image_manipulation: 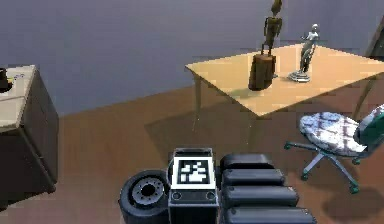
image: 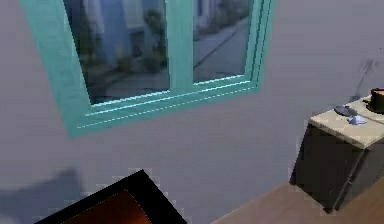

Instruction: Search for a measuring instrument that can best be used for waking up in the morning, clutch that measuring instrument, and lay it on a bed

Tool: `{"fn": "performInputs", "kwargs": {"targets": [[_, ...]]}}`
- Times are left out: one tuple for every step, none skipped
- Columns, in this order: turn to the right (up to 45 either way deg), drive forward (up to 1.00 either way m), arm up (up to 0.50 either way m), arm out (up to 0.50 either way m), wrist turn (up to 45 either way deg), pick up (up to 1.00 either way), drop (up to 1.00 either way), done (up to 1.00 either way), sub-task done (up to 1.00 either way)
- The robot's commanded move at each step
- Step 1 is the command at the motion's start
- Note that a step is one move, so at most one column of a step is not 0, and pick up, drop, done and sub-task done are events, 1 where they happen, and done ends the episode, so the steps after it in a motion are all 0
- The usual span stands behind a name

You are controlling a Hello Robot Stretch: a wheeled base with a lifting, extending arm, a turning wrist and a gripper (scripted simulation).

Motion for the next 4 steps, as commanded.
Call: {"fn": "performInputs", "kwargs": {"targets": [[33.0,0.00,0.00,0.00,0.0,0.00,0.00,0.00,0.00],[-45.0,0.00,0.00,0.00,0.0,0.00,0.00,0.00,0.00],[-45.0,0.00,0.00,0.00,0.0,0.00,0.00,0.00,0.00],[-42.0,0.00,0.00,0.00,0.0,0.00,0.00,0.00,0.00]]}}
